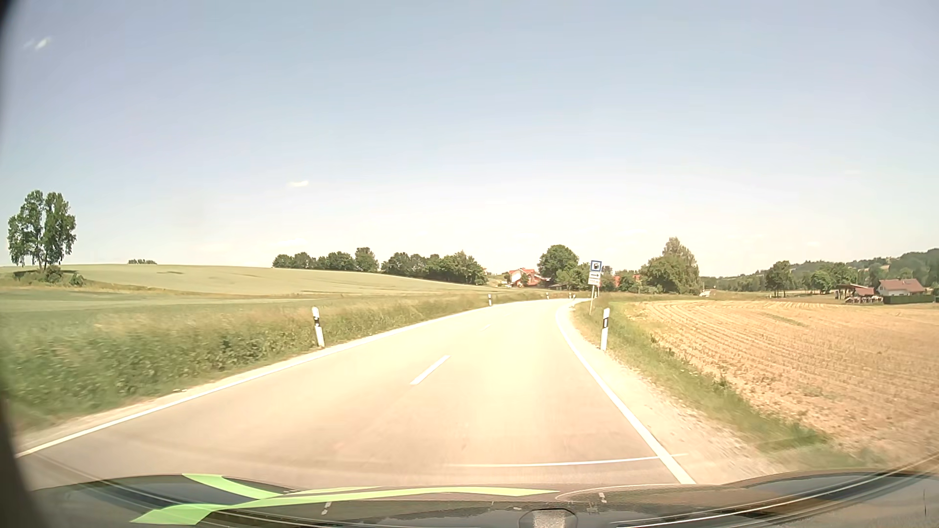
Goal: Follow the waypoints while adhering to traffic rules and regulations
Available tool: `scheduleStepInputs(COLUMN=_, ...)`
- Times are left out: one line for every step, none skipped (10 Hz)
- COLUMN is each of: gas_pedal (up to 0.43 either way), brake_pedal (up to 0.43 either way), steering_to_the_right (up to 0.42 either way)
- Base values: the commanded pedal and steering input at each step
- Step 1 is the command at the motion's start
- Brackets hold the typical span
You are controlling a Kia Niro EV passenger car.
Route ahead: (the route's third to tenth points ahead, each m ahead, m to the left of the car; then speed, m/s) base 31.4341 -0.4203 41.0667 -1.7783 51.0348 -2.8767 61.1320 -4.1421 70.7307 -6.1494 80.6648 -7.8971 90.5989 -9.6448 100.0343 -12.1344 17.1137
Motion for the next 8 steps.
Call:
scheduleStepInputs(gas_pedal=0.0, brake_pedal=0.0, steering_to_the_right=0.014)
scheduleStepInputs(gas_pedal=0.028, brake_pedal=0.0, steering_to_the_right=0.018)
scheduleStepInputs(gas_pedal=0.039, brake_pedal=0.0, steering_to_the_right=0.018)
scheduleStepInputs(gas_pedal=0.039, brake_pedal=0.0, steering_to_the_right=0.015)
scheduleStepInputs(gas_pedal=0.039, brake_pedal=0.0, steering_to_the_right=0.011)
scheduleStepInputs(gas_pedal=0.047, brake_pedal=0.0, steering_to_the_right=0.01)
scheduleStepInputs(gas_pedal=0.067, brake_pedal=0.0, steering_to_the_right=0.013)
scheduleStepInputs(gas_pedal=0.079, brake_pedal=0.0, steering_to_the_right=0.019)
